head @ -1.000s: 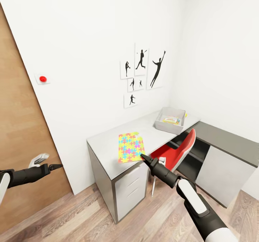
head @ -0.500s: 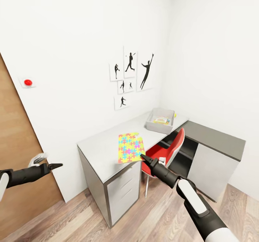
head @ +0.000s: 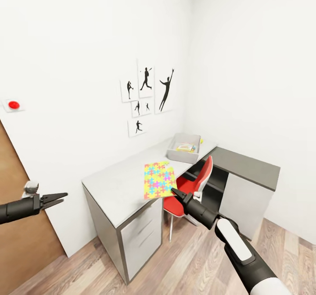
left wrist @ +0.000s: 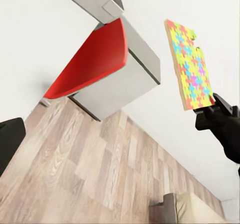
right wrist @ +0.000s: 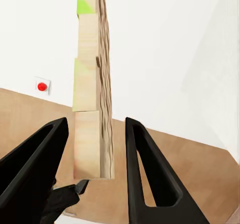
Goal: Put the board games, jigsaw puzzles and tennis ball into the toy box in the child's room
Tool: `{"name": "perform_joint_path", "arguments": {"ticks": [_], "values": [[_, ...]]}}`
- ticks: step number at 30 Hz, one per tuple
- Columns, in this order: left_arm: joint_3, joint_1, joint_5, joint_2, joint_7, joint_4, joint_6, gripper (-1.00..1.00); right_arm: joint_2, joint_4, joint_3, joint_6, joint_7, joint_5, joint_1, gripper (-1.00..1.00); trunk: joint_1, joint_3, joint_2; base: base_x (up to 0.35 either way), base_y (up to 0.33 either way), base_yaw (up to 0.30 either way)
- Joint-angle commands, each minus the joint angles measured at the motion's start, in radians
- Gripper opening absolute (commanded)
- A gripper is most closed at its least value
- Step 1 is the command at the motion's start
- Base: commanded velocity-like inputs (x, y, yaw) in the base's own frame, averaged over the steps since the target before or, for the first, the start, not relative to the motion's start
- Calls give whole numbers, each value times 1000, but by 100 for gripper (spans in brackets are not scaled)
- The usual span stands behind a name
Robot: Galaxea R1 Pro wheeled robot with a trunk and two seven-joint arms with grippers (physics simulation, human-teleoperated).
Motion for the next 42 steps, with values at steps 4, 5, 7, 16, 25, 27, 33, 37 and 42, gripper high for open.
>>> {"name": "perform_joint_path", "arguments": {"ticks": [4,5,7,16,25,27,33,37,42], "values": [[0,0,3,3,-24,1,9,100,-1,1,1,2,1,-5,-1,-100,1,3,-2,0,0,-182],[0,0,4,4,-27,1,9,100,-1,1,1,2,1,-5,-1,-100,1,4,-2,0,0,-182],[0,0,8,4,-32,1,9,100,-1,0,1,2,1,-5,-1,-100,1,7,-2,0,0,-182],[-7,-3,1,2,-186,0,6,100,-2,-8,1,4,1,-5,-1,-100,1,17,-2,0,0,-177],[-10,-3,0,-1,-197,1,3,100,-3,-9,-1,4,2,-6,-1,-100,1,27,-2,0,0,-156],[-10,-3,0,-1,-197,0,3,100,-2,-9,0,4,2,-6,-1,-100,1,29,-2,0,0,-144],[-10,-3,0,0,-198,0,3,100,-3,-9,-1,4,2,-6,-1,-100,1,35,-2,0,0,-141],[-10,-3,0,1,-198,0,3,100,-2,-9,0,4,2,-5,-1,-100,1,39,-2,0,0,-140],[-10,-3,1,0,-198,0,3,100,-2,-9,0,4,2,-5,-1,-100,1,44,-2,0,0,-139]]}}
